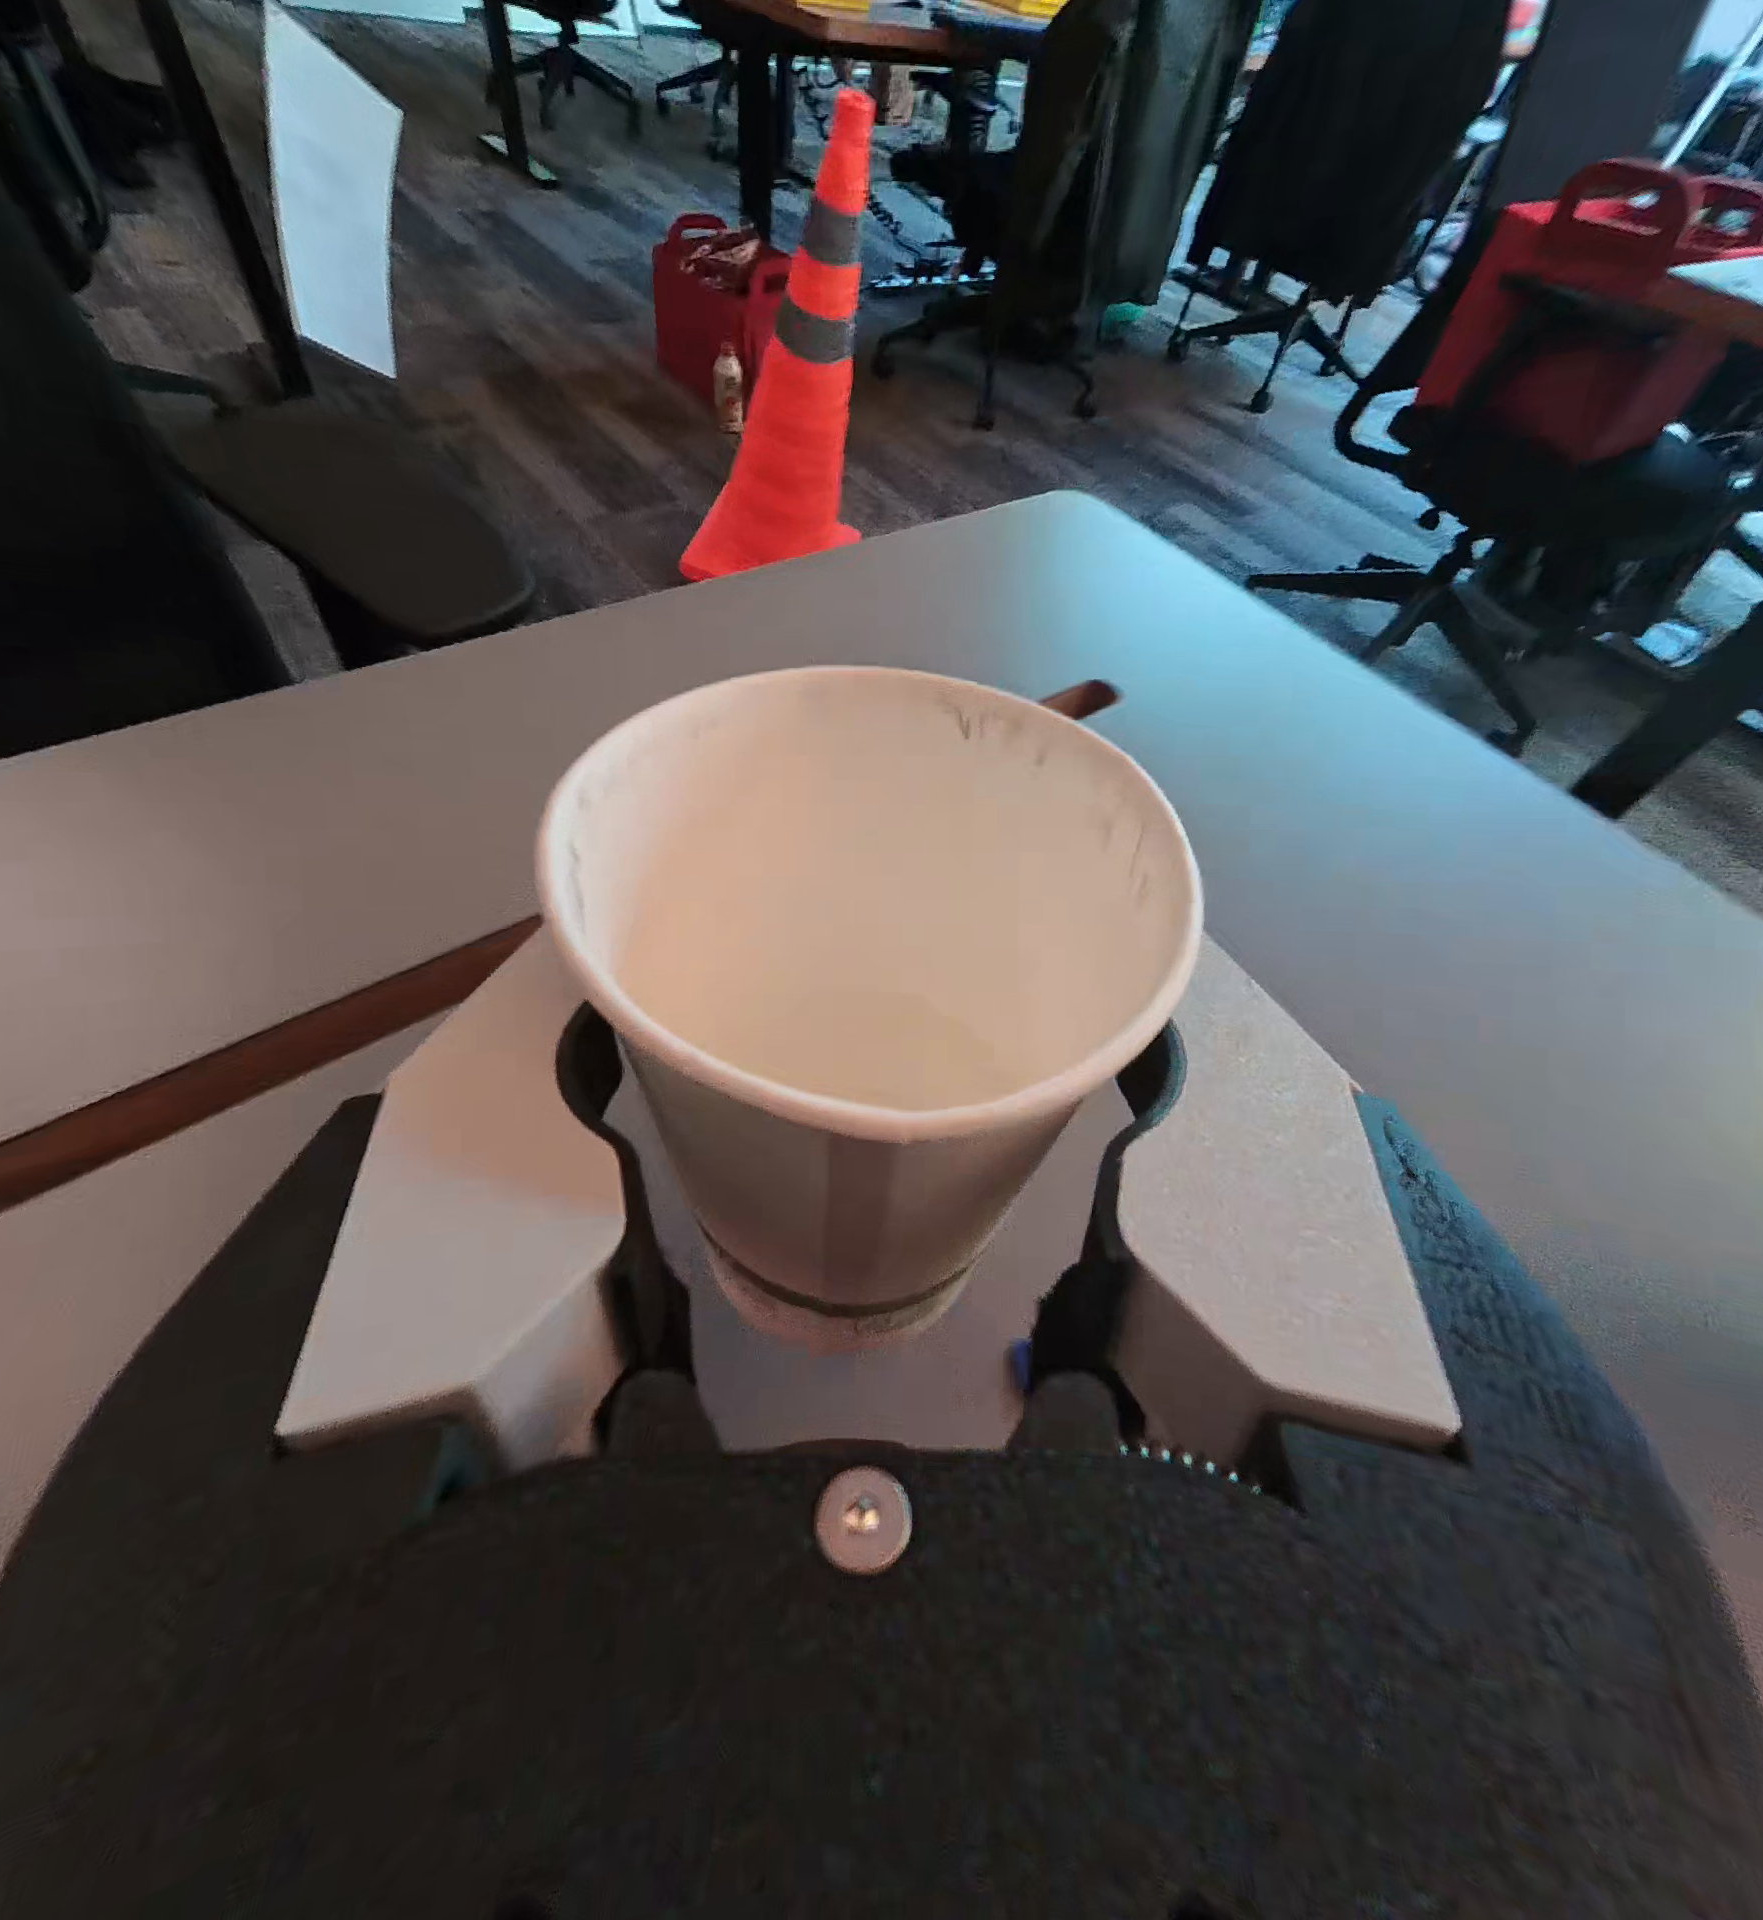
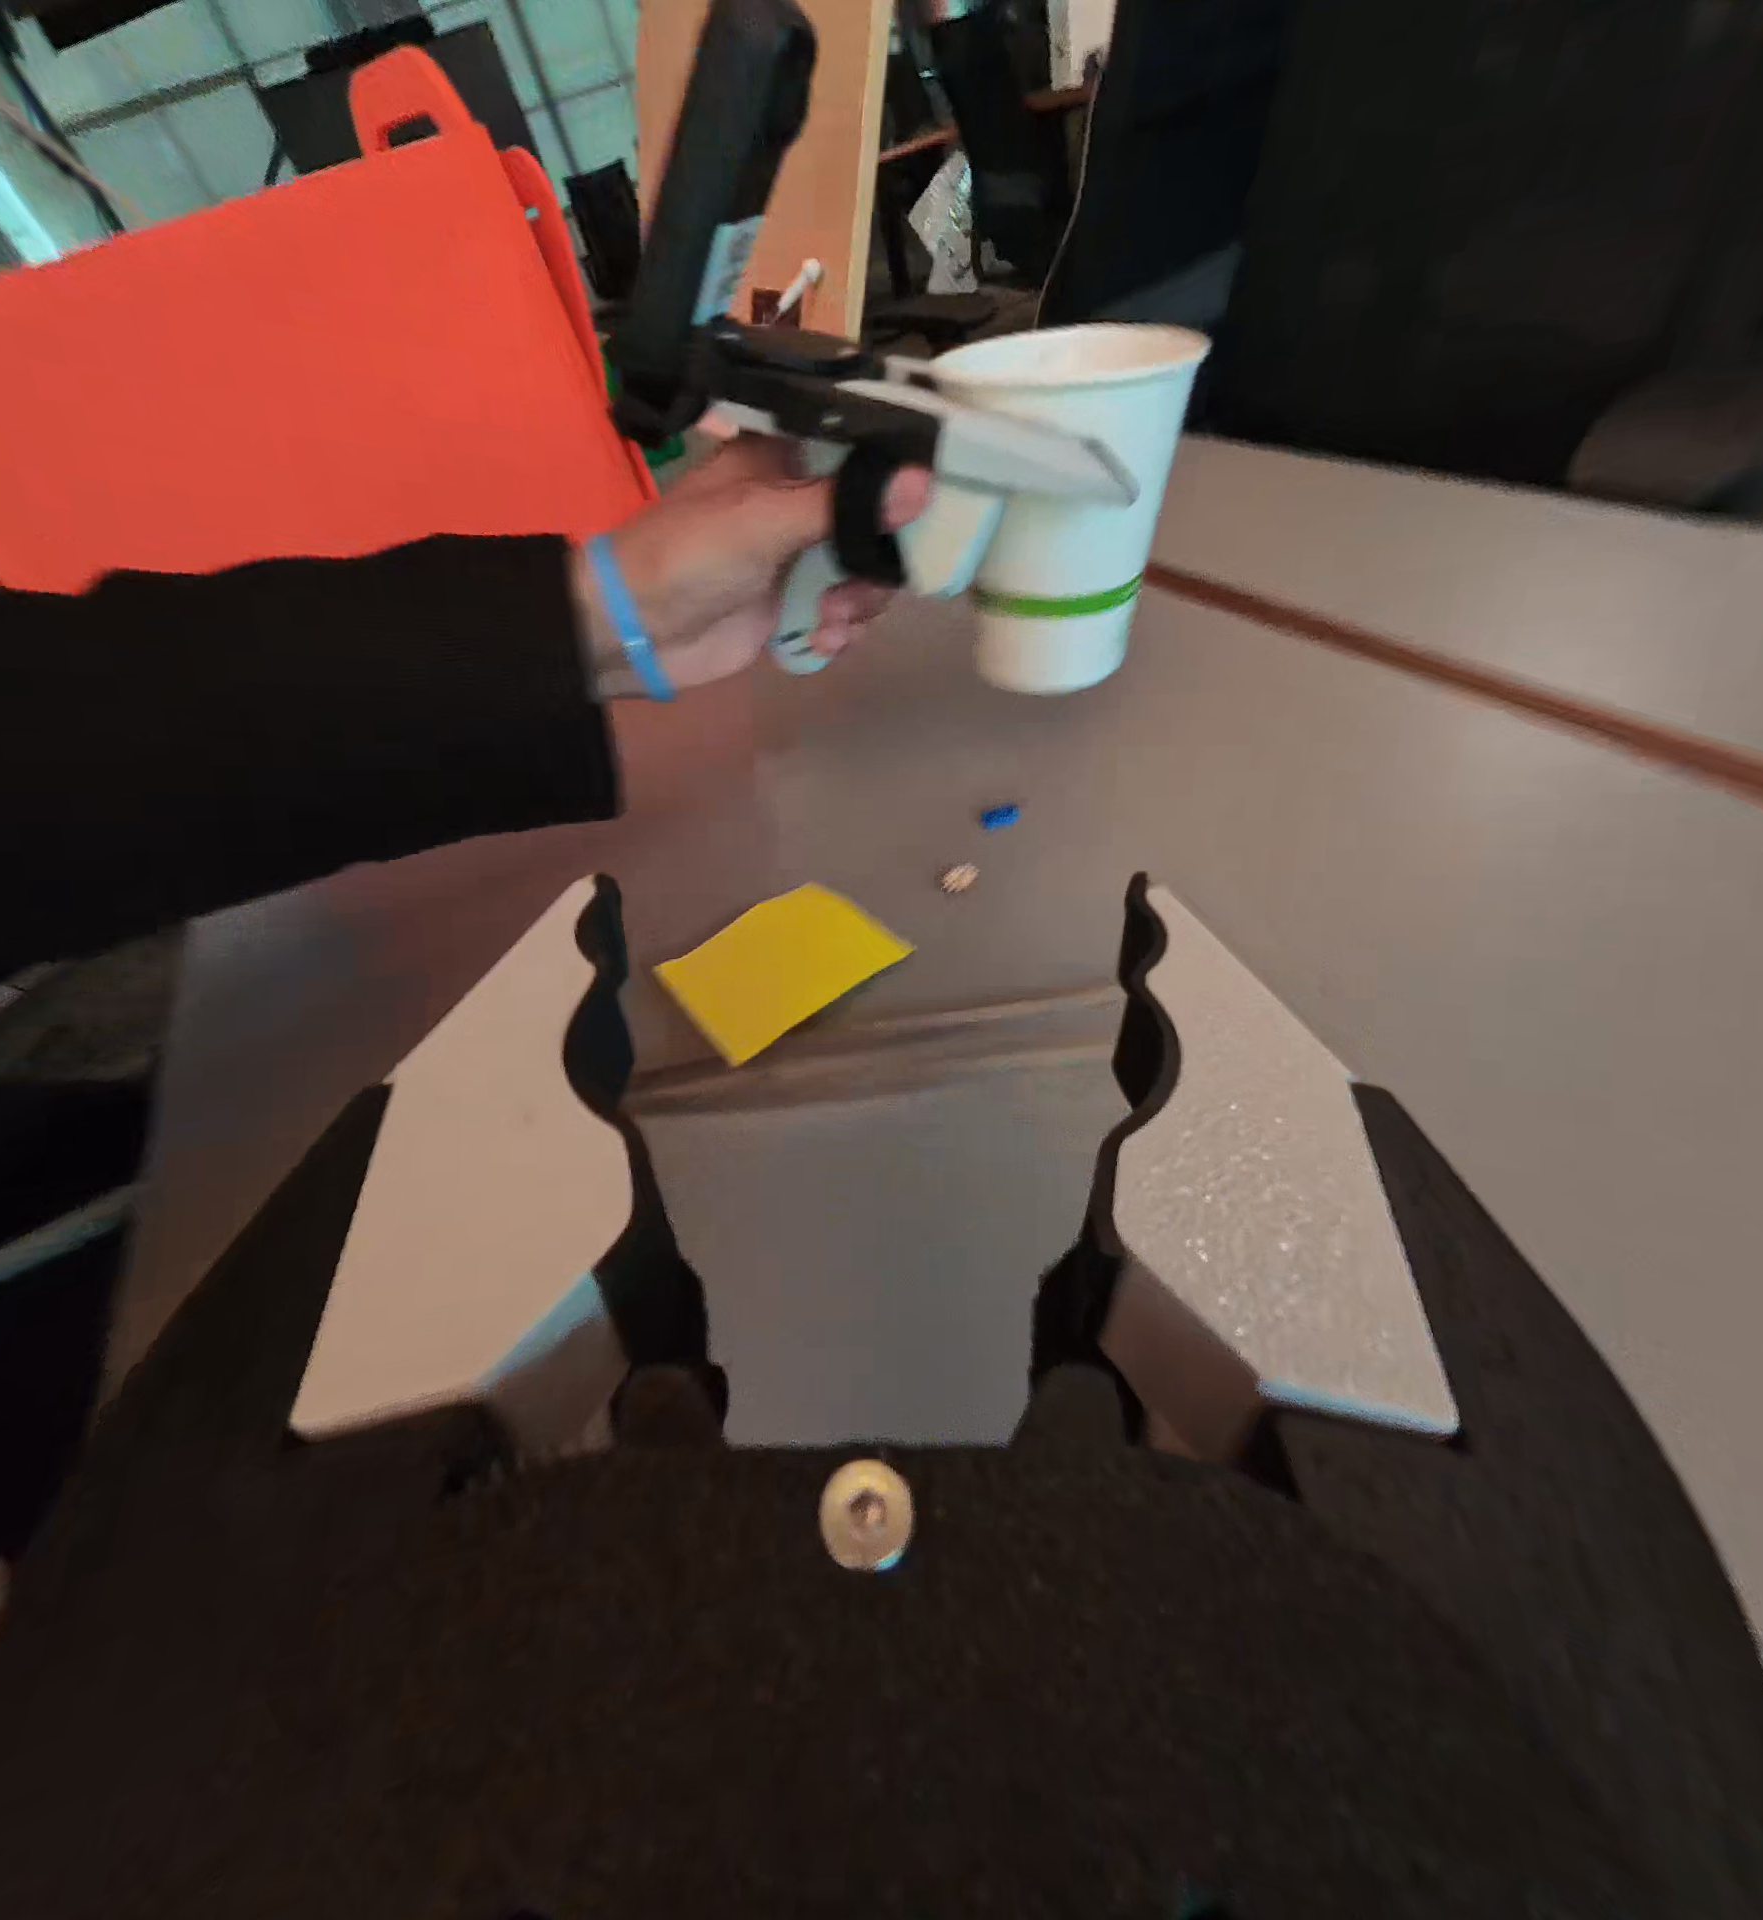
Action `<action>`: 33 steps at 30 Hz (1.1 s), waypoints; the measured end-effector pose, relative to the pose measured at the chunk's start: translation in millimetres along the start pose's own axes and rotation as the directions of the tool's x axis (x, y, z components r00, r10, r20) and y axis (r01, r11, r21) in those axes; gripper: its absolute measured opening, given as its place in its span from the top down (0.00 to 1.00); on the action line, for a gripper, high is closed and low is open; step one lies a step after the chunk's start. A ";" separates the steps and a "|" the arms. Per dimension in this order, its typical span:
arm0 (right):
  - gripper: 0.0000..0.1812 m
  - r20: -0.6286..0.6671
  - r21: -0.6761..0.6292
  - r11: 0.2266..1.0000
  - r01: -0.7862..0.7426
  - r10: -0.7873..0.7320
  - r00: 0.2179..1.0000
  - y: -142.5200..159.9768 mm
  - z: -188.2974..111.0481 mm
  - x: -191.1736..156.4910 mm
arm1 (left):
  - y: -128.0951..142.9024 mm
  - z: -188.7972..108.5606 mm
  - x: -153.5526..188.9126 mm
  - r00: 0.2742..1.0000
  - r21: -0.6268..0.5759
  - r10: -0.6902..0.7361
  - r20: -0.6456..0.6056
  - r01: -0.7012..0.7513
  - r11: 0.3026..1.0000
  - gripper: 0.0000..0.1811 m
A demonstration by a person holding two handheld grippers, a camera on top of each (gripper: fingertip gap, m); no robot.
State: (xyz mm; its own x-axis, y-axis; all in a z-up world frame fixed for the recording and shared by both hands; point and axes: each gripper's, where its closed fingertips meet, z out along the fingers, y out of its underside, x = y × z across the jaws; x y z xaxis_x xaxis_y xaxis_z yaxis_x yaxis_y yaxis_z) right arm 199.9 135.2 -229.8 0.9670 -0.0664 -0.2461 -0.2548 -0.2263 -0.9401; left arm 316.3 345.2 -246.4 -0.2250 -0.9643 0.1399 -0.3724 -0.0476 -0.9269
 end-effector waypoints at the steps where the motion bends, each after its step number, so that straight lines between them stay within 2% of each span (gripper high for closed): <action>1: 0.49 0.002 -0.010 0.998 -0.056 0.056 0.998 9.1 -11.9 -13.7 | 4.7 7.7 -9.5 1.000 -0.006 -0.006 0.009 0.007 1.000 0.45; 3: 0.49 0.014 -0.036 0.991 -0.132 0.133 0.991 26.6 -34.7 -45.1 | 13.3 20.2 -18.1 0.997 0.003 -0.069 -0.017 0.069 0.998 0.45; 5: 0.49 -0.002 -0.049 0.991 -0.126 0.127 0.992 40.4 -54.1 -71.2 | 23.7 29.4 -19.0 0.989 -0.008 -0.142 -0.037 0.141 0.990 0.45; 7: 0.52 -0.061 -0.057 0.991 -0.120 0.117 0.991 53.1 -69.0 -85.5 | 25.8 32.4 -15.5 0.992 0.014 -0.125 -0.026 0.126 0.992 0.44; 11: 0.51 -0.063 0.006 0.980 -0.197 0.197 0.978 60.4 -74.9 -106.5 | 32.6 28.4 -5.3 0.997 0.000 -0.083 -0.005 0.083 0.997 0.42; 13: 0.51 -0.053 -0.027 0.987 -0.161 0.160 0.986 60.0 -73.7 -108.7 | 37.9 22.1 2.1 0.995 -0.010 -0.096 -0.031 0.096 0.995 0.42; 15: 0.52 -0.069 -0.035 0.994 -0.100 0.097 0.993 58.1 -74.1 -105.2 | 41.7 14.1 6.8 0.994 -0.009 -0.102 -0.046 0.101 0.995 0.40; 19: 0.52 -0.037 -0.046 0.994 -0.103 0.101 0.994 59.3 -73.5 -110.7 | 49.7 -6.8 15.6 0.998 -0.025 -0.036 -0.047 0.034 0.999 0.37; 21: 0.52 -0.044 -0.054 0.996 -0.072 0.069 0.997 59.3 -75.6 -112.5 | 59.3 -18.3 18.6 0.999 -0.074 -0.014 -0.042 0.011 0.997 0.36; 24: 0.53 -0.057 -0.054 0.998 -0.037 0.034 0.998 57.7 -80.6 -114.2 | 71.7 -52.2 36.2 0.994 -0.131 -0.028 -0.109 0.014 0.991 0.37; 26: 0.53 -0.057 -0.049 0.998 -0.034 0.031 0.998 56.8 -83.4 -115.2 | 93.1 -77.3 65.1 0.977 -0.209 -0.030 -0.212 -0.016 0.978 0.37; 27: 0.53 -0.053 -0.049 0.998 -0.032 0.029 0.998 56.3 -83.9 -115.8 | 110.6 -88.3 78.2 0.969 -0.272 -0.006 -0.248 -0.064 0.960 0.37; 29: 0.53 -0.044 -0.054 0.998 -0.022 0.020 0.999 55.7 -83.1 -117.2 | 136.5 -104.6 99.8 0.951 -0.318 0.074 -0.302 -0.173 0.932 0.37; 31: 0.53 -0.034 -0.059 0.998 -0.010 0.008 0.999 55.7 -81.6 -119.5 | 153.9 -115.2 119.4 0.926 -0.348 0.102 -0.363 -0.236 0.907 0.38; 33: 0.53 -0.025 -0.063 0.998 -0.013 0.011 1.000 56.6 -80.8 -121.9 | 164.5 -117.1 125.5 0.920 -0.378 0.124 -0.371 -0.272 0.885 0.38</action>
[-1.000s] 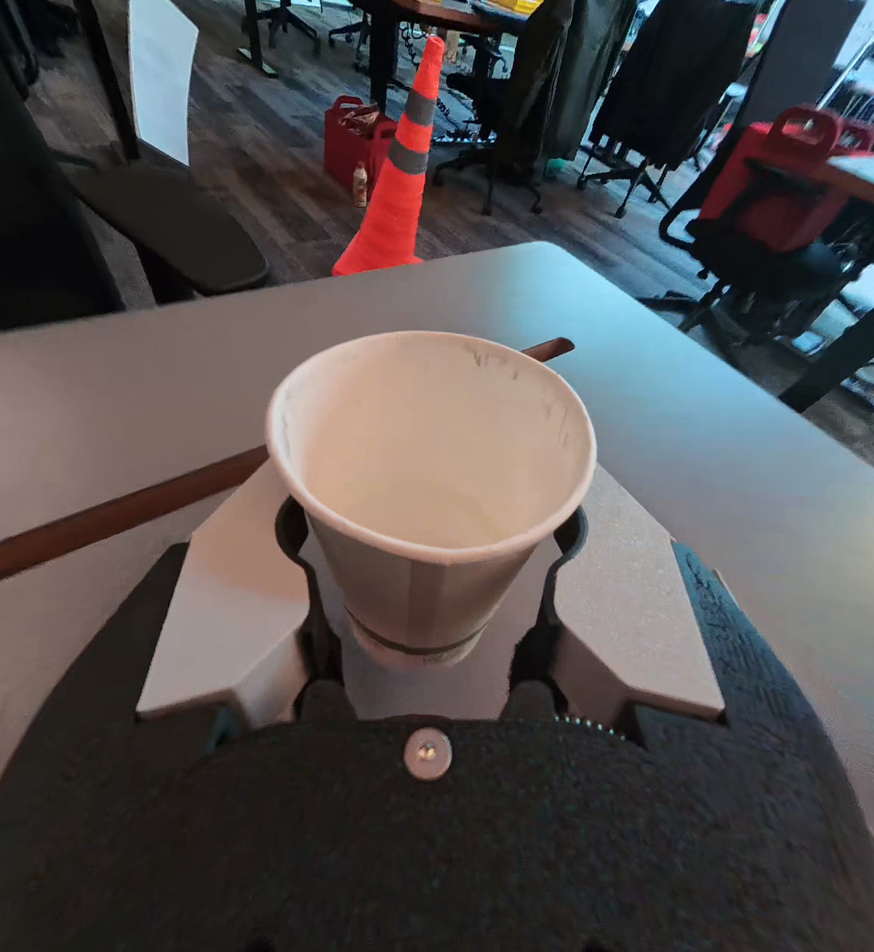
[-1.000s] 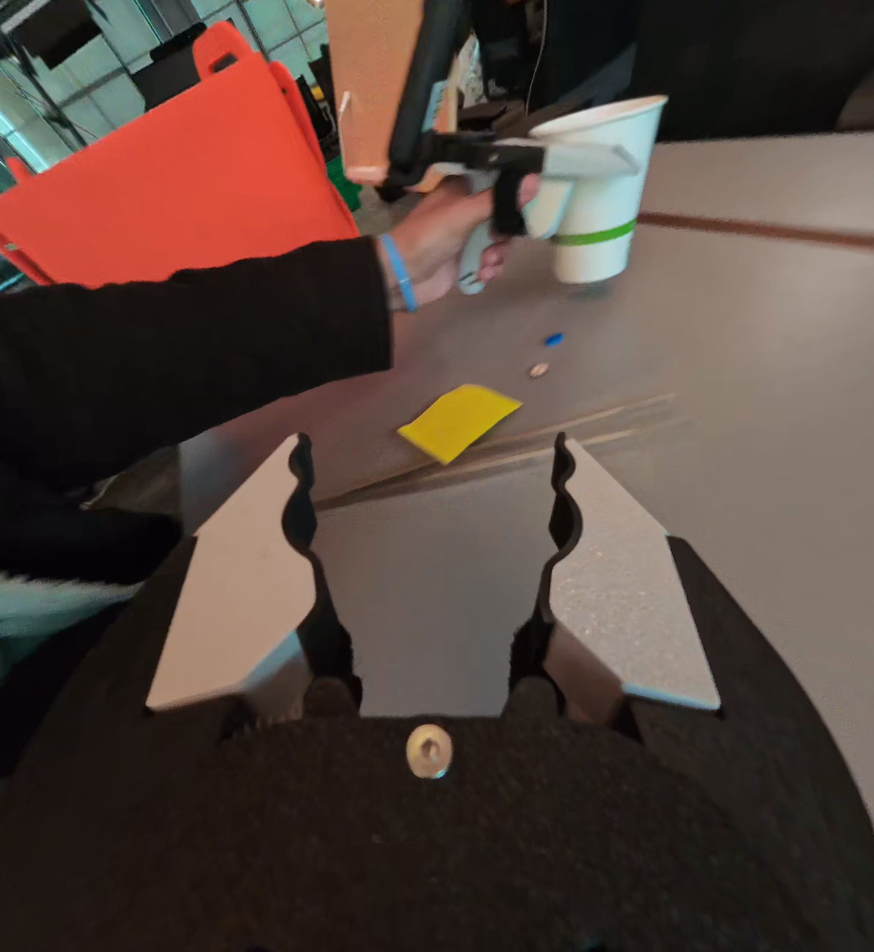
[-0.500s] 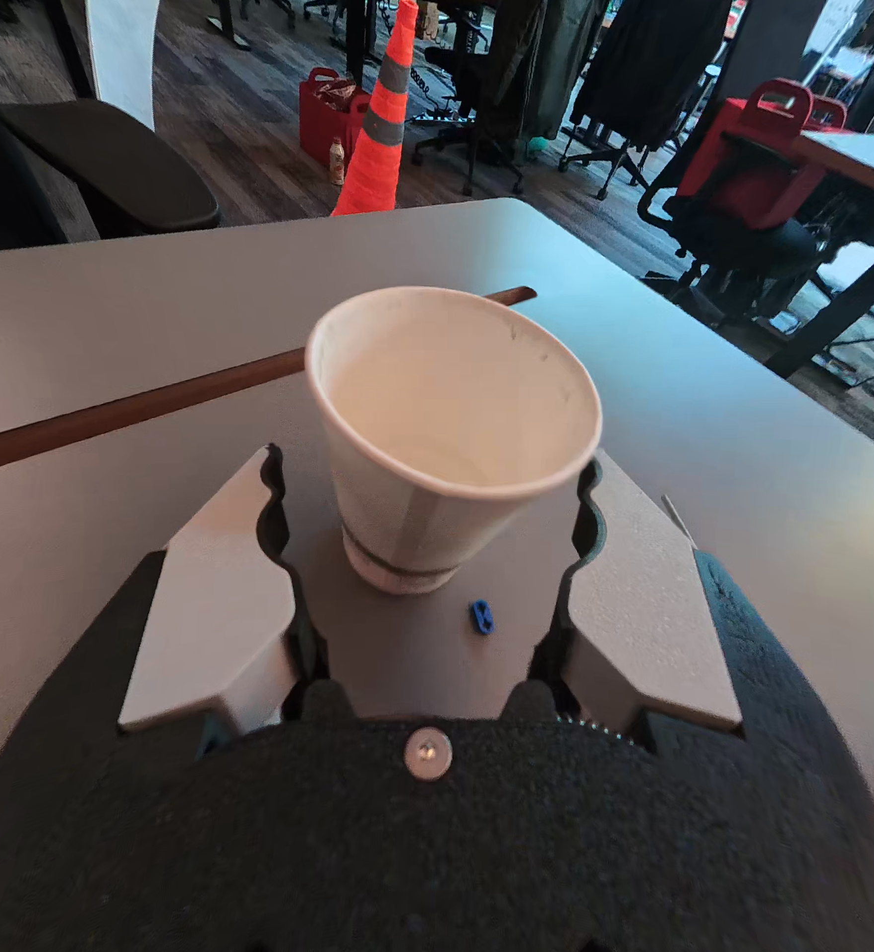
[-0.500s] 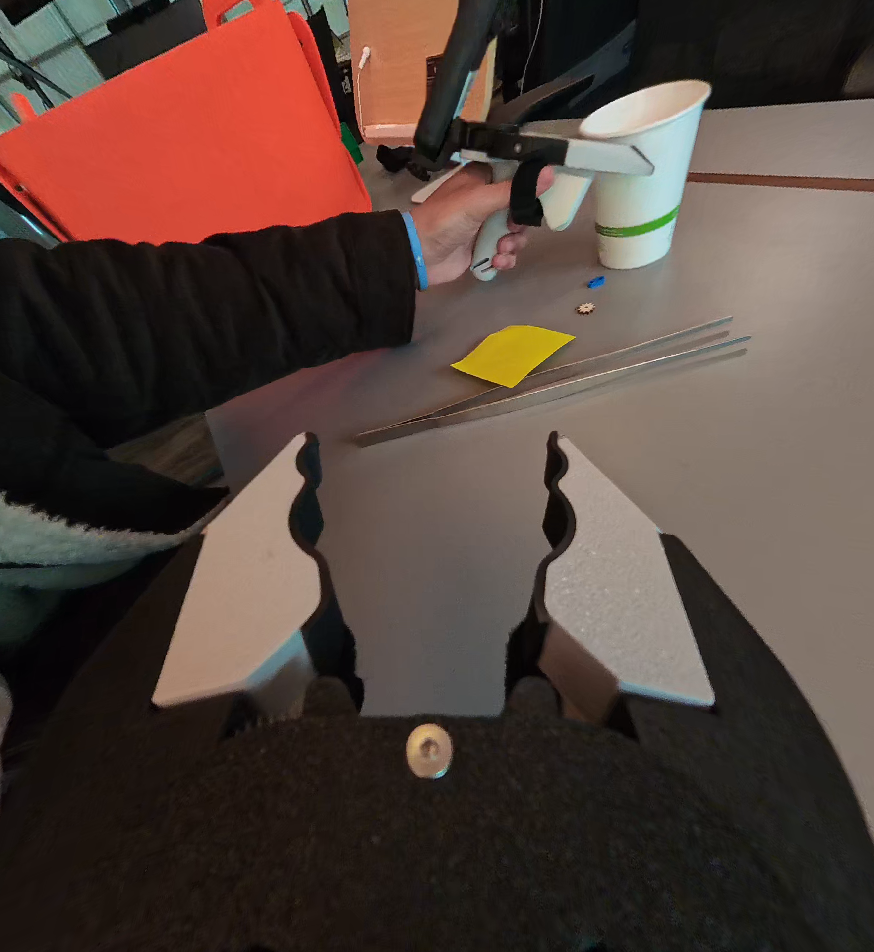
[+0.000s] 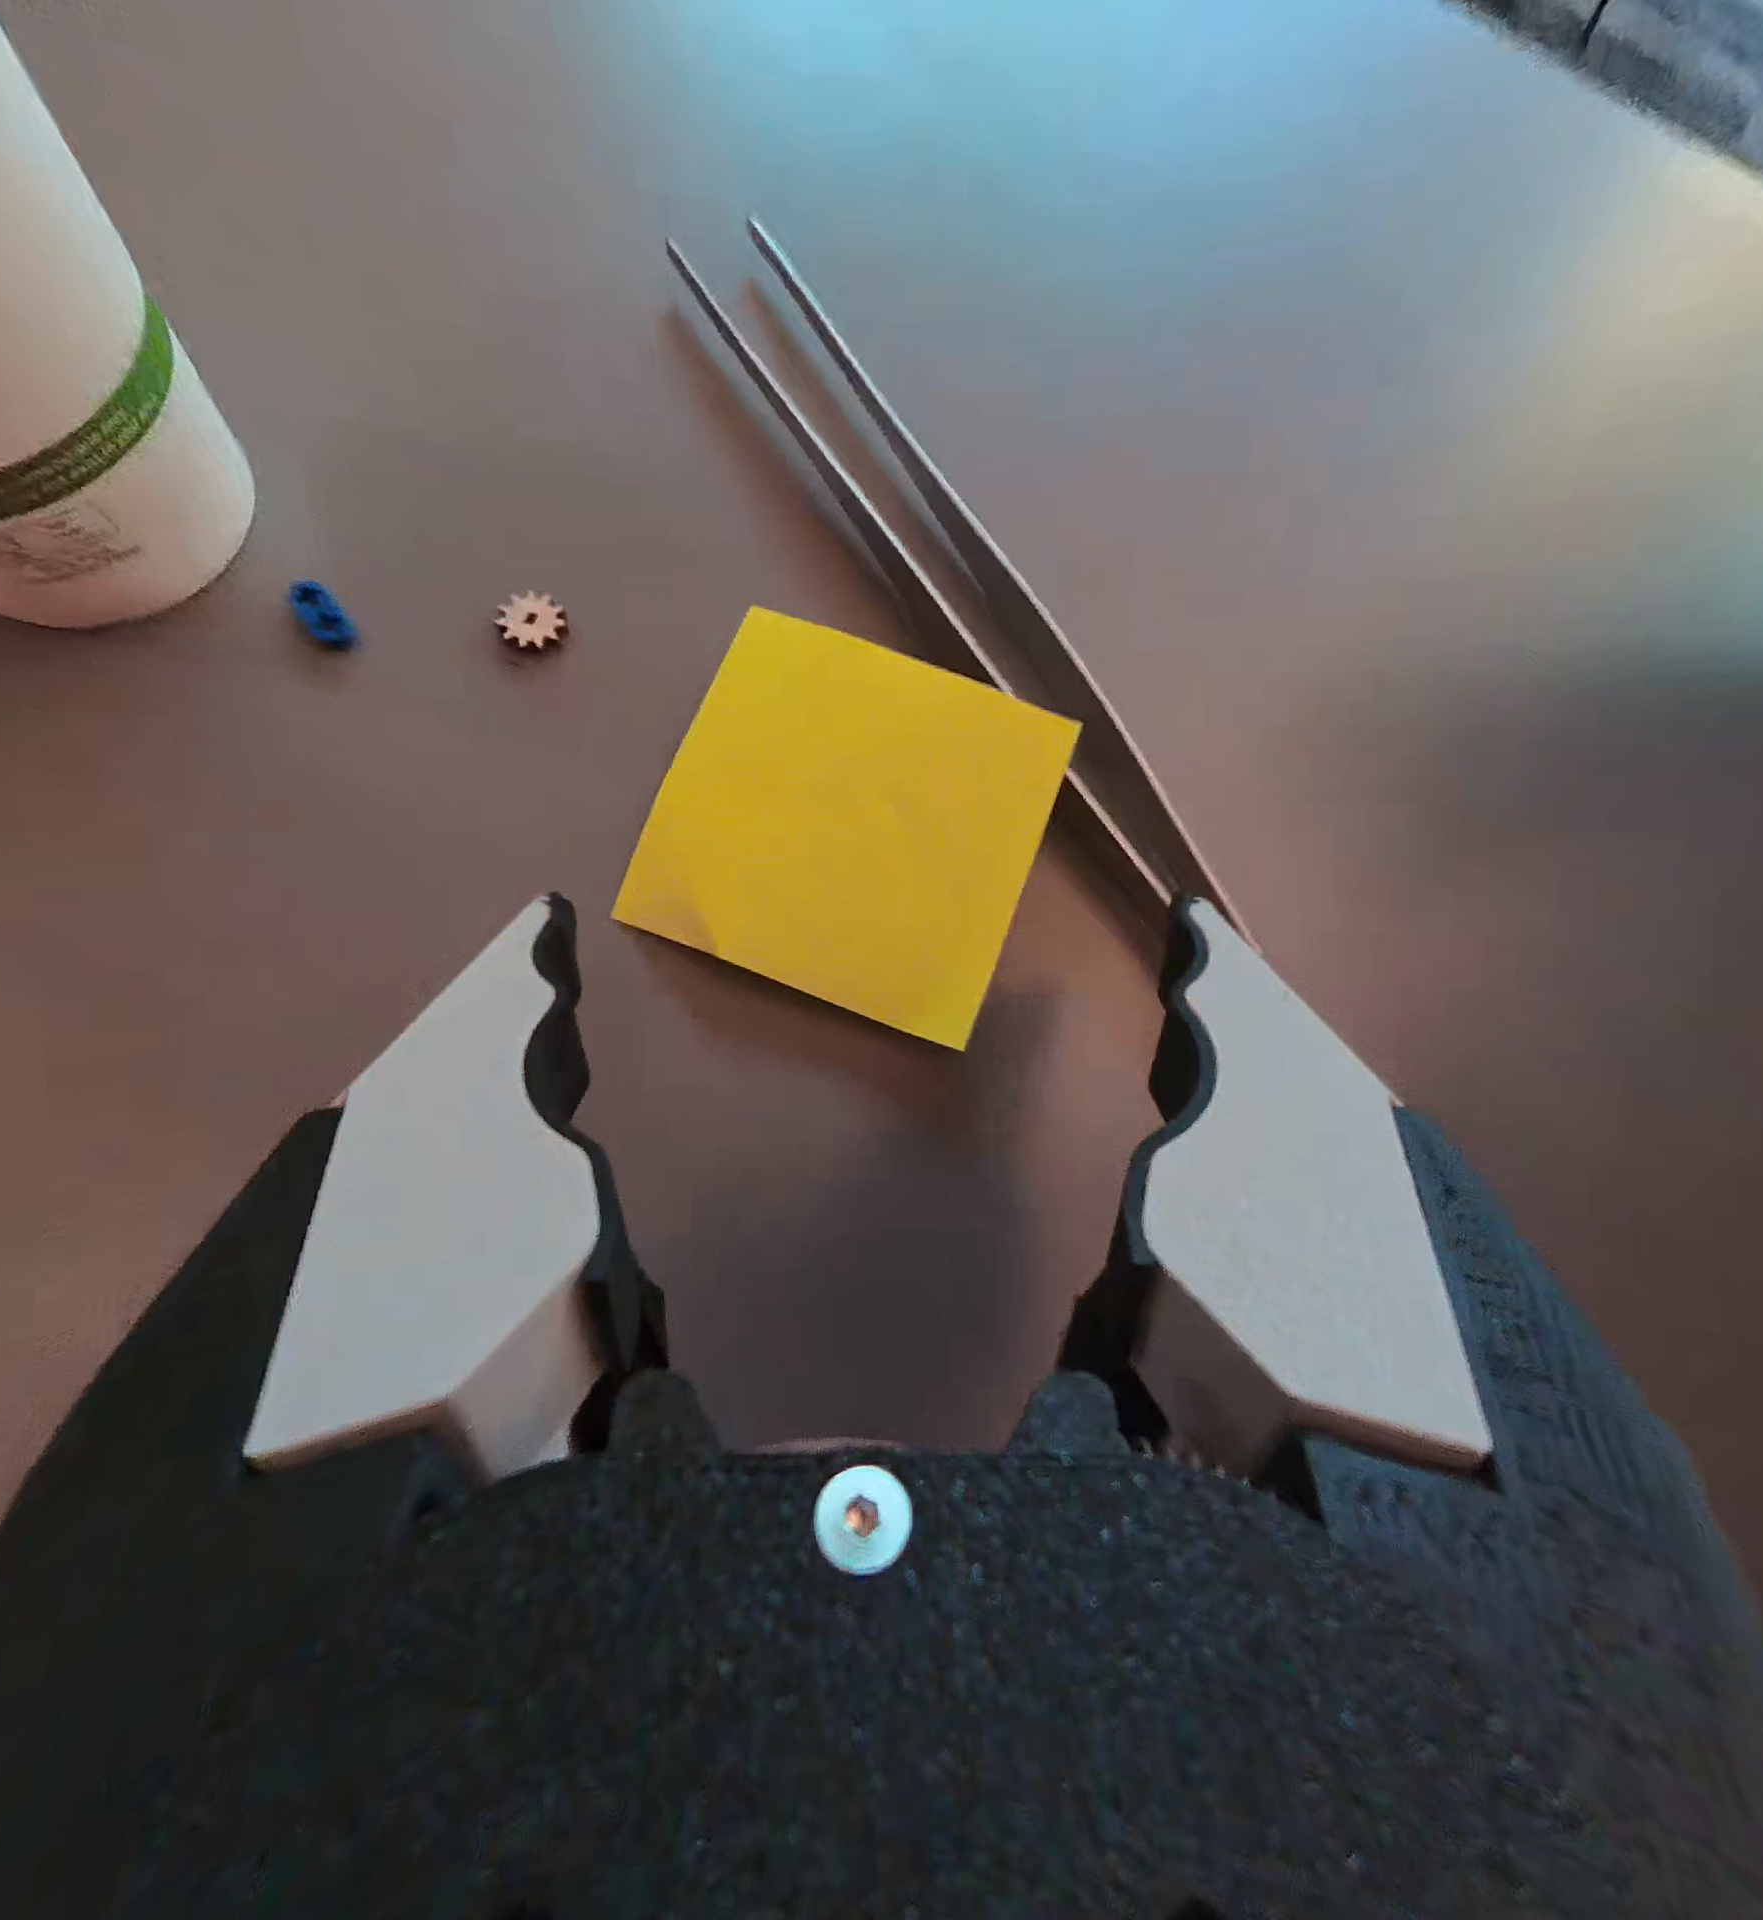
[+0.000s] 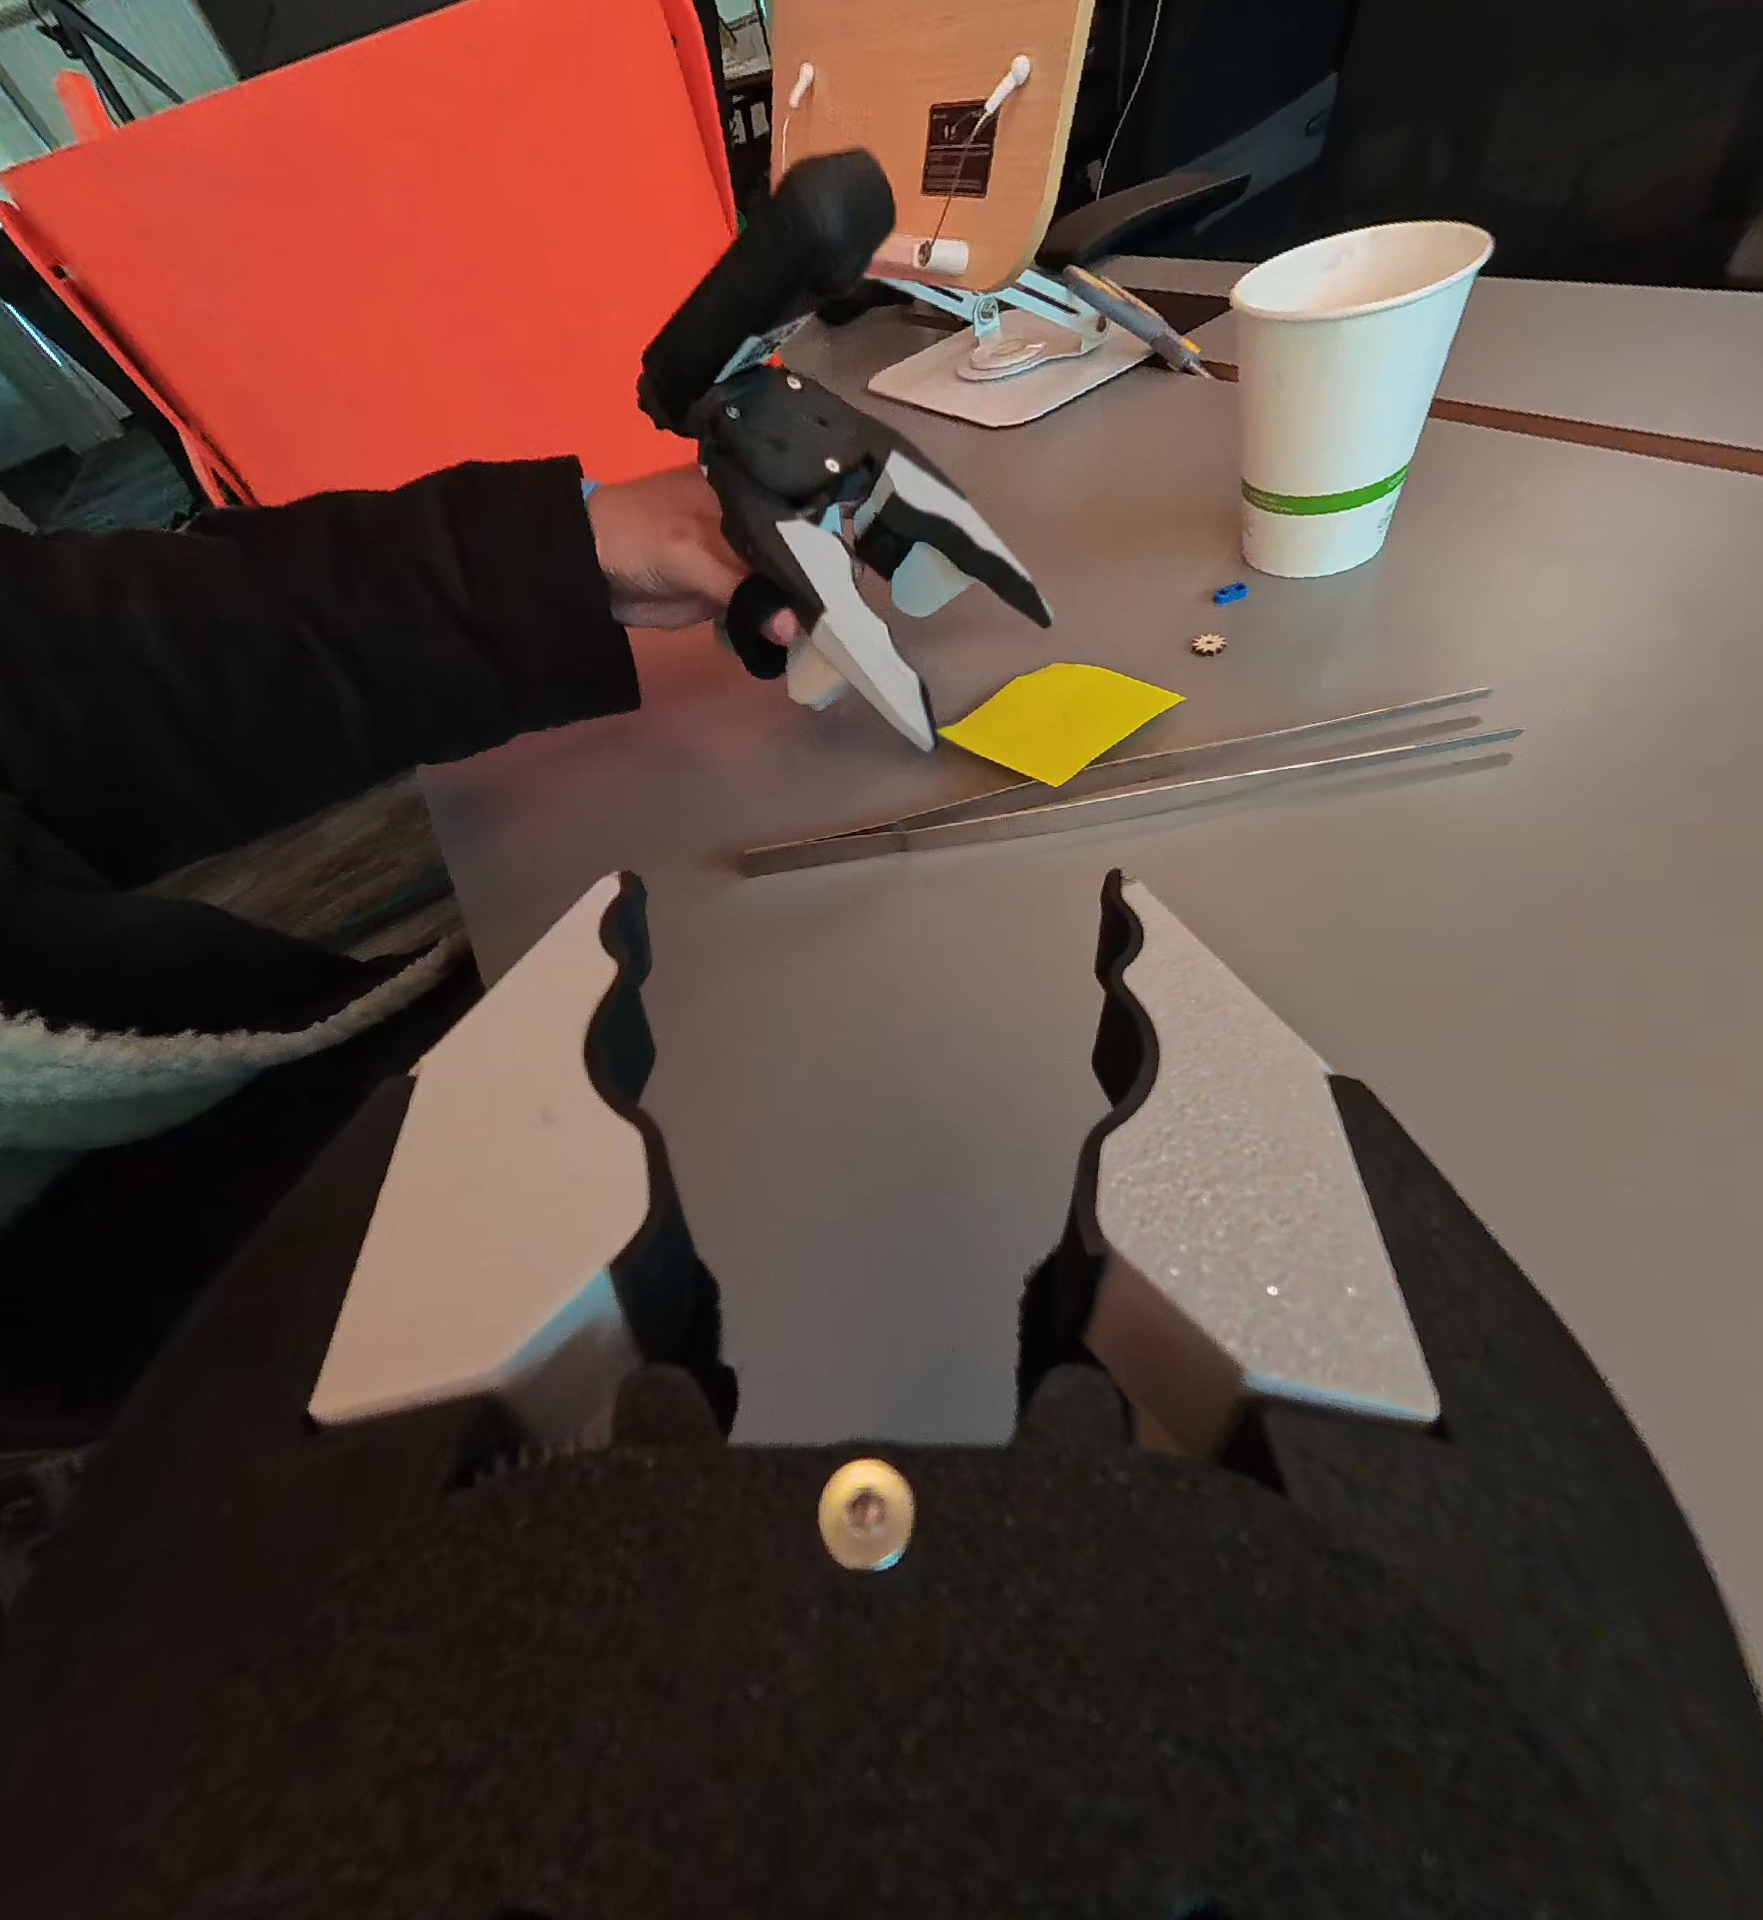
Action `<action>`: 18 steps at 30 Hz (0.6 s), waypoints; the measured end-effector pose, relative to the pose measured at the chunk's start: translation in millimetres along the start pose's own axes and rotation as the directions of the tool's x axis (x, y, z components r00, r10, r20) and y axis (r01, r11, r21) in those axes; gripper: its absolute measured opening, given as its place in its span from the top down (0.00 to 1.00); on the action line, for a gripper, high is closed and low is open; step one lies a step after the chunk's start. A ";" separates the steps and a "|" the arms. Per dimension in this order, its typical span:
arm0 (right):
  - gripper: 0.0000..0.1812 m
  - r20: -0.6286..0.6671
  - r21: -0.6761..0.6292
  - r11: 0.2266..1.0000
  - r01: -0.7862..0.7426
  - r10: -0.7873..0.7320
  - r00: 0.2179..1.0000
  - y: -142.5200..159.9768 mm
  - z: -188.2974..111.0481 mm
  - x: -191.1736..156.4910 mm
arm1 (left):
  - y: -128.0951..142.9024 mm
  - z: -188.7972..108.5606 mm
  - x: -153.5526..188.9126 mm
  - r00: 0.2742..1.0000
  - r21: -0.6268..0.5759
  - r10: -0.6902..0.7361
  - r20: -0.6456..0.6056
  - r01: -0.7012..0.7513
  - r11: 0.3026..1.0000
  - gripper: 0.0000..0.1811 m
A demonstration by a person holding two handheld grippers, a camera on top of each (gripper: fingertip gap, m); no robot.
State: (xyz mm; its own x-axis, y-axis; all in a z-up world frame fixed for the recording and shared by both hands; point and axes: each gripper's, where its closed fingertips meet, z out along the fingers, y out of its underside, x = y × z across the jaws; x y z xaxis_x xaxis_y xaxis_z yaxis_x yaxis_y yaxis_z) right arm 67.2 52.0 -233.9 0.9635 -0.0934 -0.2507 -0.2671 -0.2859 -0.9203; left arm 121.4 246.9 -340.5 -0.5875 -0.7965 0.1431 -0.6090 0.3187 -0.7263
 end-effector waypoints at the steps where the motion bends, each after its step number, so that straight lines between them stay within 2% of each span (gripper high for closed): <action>1: 0.53 0.002 0.001 1.000 -0.001 0.001 1.000 0.0 -0.3 -0.9 | 2.6 2.7 -4.6 0.999 -0.021 0.017 0.038 -0.016 1.000 0.39; 5: 0.54 -0.022 -0.003 1.000 0.028 -0.028 0.999 0.6 -3.7 1.3 | 0.0 10.1 -31.5 0.965 -0.087 0.117 0.234 -0.099 0.991 0.39; 9: 0.54 -0.030 -0.002 1.000 0.025 -0.025 0.999 1.2 -6.7 3.9 | -2.5 -2.6 -57.9 0.895 -0.160 0.208 0.394 -0.156 0.975 0.42; 13: 0.54 -0.029 -0.002 1.000 0.015 -0.015 0.999 1.9 -8.2 5.1 | -1.3 -20.0 -64.2 0.901 -0.135 0.136 0.412 -0.088 0.987 0.43; 18: 0.54 -0.022 -0.017 1.000 0.008 -0.009 1.000 5.3 -5.1 4.8 | 4.6 -32.0 -43.0 0.926 -0.125 0.091 0.368 -0.047 0.991 0.43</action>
State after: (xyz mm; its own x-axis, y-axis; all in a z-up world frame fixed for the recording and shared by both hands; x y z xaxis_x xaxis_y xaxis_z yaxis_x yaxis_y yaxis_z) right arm 70.2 45.1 -238.5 0.9653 -0.1117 -0.2360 -0.2592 -0.3025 -0.9172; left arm 126.8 299.1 -328.4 -0.4030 -0.8972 -0.1805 -0.6427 0.4178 -0.6421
